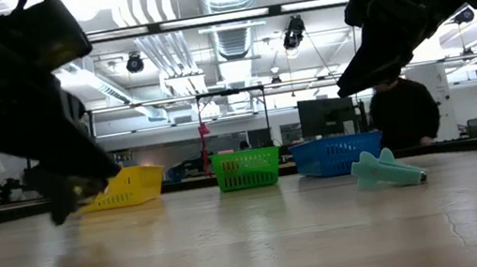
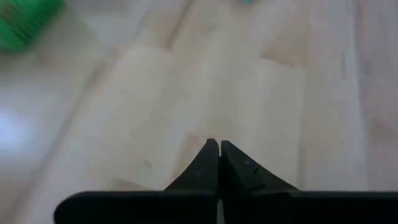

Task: Pick and place Stapler, Stapler remover, tape
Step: Put the black staple remover into the yellow bin

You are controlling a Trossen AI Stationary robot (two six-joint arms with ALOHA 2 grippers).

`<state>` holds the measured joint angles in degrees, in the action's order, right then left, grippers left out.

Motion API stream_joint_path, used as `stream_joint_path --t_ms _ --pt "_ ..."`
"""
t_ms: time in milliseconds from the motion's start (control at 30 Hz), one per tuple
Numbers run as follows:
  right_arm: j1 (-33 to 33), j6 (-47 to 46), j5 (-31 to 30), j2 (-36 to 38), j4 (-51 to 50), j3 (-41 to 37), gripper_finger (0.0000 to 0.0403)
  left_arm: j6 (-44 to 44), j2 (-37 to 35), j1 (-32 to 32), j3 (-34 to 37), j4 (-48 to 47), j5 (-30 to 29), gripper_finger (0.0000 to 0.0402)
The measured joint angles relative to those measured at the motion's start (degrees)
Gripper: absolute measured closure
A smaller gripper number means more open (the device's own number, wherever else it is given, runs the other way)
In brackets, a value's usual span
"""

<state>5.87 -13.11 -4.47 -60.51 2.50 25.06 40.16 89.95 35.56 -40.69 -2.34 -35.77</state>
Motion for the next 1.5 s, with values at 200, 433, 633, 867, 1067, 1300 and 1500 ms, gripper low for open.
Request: stream_joint_path --t_ms 200,433,633,867,1067,1300,1500 --pt "0.0 -0.11 0.0 0.0 0.0 0.0 0.0197 -2.44 -1.56 -0.06 0.0 0.21 -11.05 0.0395" --pt "0.0 -0.18 -0.02 0.0 -0.02 -0.01 0.0197 -3.19 -2.17 -0.3 0.0 -1.4 -31.44 0.0396" --pt "0.0 -0.21 -0.02 0.0 -0.05 -0.32 0.0197 2.29 -2.25 -1.91 0.0 -5.47 -51.03 0.039" --pt "0.0 -0.21 -0.02 0.0 -0.02 -0.79 0.0197 2.7 -2.25 -8.6 1.42 -6.34 -54.25 0.0394" --pt "0.0 -0.21 -0.02 0.0 0.42 -0.79 0.0197 4.86 -2.25 -17.09 4.69 -6.4 -54.05 0.0385" --pt "0.0 -0.21 -0.02 0.0 0.86 -0.93 0.0197 14.89 -2.25 -25.98 9.36 -6.26 -49.87 0.039" --pt "0.0 -0.12 -0.02 0.0 0.92 -0.98 0.0197 21.5 -2.25 -30.05 11.97 -6.22 -40.83 0.0374"
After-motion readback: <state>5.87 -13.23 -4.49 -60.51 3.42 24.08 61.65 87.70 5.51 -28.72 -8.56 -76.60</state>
